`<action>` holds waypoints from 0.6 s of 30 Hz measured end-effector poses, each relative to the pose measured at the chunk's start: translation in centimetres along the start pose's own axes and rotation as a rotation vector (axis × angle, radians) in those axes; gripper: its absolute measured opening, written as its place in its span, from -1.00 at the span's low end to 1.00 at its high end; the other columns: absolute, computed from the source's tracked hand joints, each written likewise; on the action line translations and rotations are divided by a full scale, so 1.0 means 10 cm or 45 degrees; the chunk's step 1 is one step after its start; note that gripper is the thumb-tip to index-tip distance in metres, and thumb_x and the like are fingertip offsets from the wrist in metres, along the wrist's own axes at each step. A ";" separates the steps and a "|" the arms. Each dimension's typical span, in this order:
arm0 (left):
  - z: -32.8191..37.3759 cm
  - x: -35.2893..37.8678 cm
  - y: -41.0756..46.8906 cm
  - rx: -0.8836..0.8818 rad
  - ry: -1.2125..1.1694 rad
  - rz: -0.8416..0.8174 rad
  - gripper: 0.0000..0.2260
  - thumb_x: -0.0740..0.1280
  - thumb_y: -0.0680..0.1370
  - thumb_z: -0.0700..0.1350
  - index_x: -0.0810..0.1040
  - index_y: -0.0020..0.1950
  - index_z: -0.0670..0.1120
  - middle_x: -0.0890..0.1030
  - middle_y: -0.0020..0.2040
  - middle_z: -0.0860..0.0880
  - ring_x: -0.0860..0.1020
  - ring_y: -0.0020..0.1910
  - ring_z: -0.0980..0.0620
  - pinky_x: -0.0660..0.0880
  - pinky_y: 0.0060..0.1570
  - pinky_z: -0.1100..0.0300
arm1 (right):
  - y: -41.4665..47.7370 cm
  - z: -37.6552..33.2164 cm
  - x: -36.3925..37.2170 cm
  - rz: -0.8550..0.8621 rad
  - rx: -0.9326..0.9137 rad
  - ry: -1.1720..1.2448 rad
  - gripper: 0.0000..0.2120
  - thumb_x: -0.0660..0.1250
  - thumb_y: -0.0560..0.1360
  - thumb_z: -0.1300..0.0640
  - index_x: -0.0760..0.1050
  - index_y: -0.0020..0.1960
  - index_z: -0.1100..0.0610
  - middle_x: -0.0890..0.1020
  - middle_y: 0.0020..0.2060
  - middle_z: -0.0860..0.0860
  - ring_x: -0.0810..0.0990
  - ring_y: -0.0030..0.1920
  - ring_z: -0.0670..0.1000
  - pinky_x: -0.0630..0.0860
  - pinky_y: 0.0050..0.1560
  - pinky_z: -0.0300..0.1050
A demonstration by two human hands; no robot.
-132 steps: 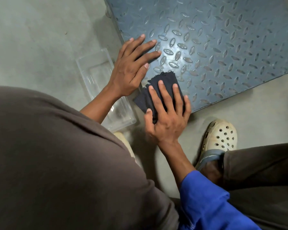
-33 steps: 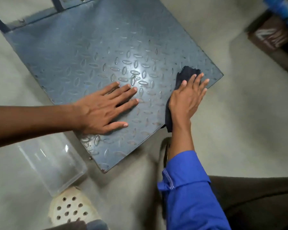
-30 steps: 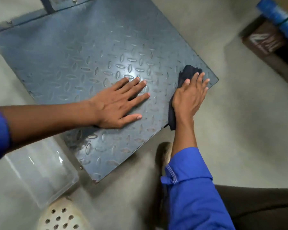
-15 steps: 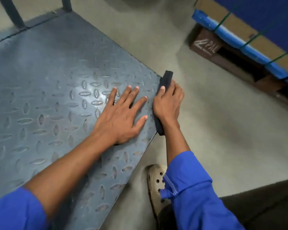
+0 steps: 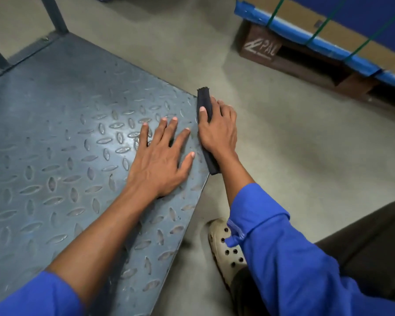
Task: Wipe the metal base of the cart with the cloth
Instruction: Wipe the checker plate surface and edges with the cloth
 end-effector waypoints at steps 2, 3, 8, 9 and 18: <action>0.01 -0.02 -0.01 0.005 -0.004 0.005 -0.38 0.00 0.70 0.26 0.26 0.69 0.00 0.19 0.72 -0.14 0.09 0.72 -0.16 -0.09 0.66 -0.30 | 0.15 0.05 -0.03 -0.081 0.027 0.057 -0.43 0.11 0.68 -0.28 0.40 0.57 -0.01 0.51 0.45 0.07 0.35 0.48 0.15 0.31 0.50 0.05; 0.01 -0.02 -0.02 0.004 -0.007 0.005 -0.39 0.00 0.70 0.26 0.27 0.68 0.00 0.20 0.72 -0.14 0.10 0.72 -0.17 -0.08 0.66 -0.30 | 0.22 0.07 -0.04 -0.123 0.034 0.051 -0.44 0.11 0.67 -0.31 0.47 0.50 -0.02 0.56 0.36 0.07 0.40 0.41 0.16 0.35 0.42 0.04; 0.03 -0.05 -0.07 0.000 -0.020 -0.009 -0.41 -0.04 0.70 0.22 0.28 0.67 -0.01 0.22 0.71 -0.14 0.12 0.71 -0.17 -0.07 0.66 -0.28 | 0.45 0.22 -0.18 -0.275 0.000 0.279 -0.52 0.23 0.59 -0.37 0.68 0.09 -0.02 0.69 0.00 -0.05 0.65 0.08 0.09 0.50 0.07 -0.01; 0.04 -0.06 -0.08 -0.003 -0.024 -0.013 -0.41 -0.05 0.70 0.22 0.27 0.67 -0.01 0.22 0.71 -0.14 0.12 0.71 -0.17 -0.07 0.66 -0.27 | 0.43 0.25 -0.22 -0.297 -0.021 0.345 -0.56 0.27 0.58 -0.36 0.69 0.13 -0.05 0.69 0.01 -0.08 0.65 0.08 0.03 0.53 0.11 -0.02; 0.05 -0.05 -0.13 -0.008 -0.006 -0.014 -0.43 -0.02 0.72 0.19 0.25 0.69 -0.02 0.20 0.72 -0.15 0.10 0.72 -0.17 -0.08 0.67 -0.27 | 0.11 0.48 -0.12 -0.179 -0.320 0.544 -0.62 0.43 0.58 -0.16 0.64 0.38 -0.14 0.53 0.24 -0.08 0.49 0.34 -0.09 0.31 0.47 -0.24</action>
Point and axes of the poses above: each hand's wrist, its own y-axis towards the middle knuckle, its own x-axis out of the palm, z = x × y, the point moved 3 cm from there along y, towards the middle knuckle
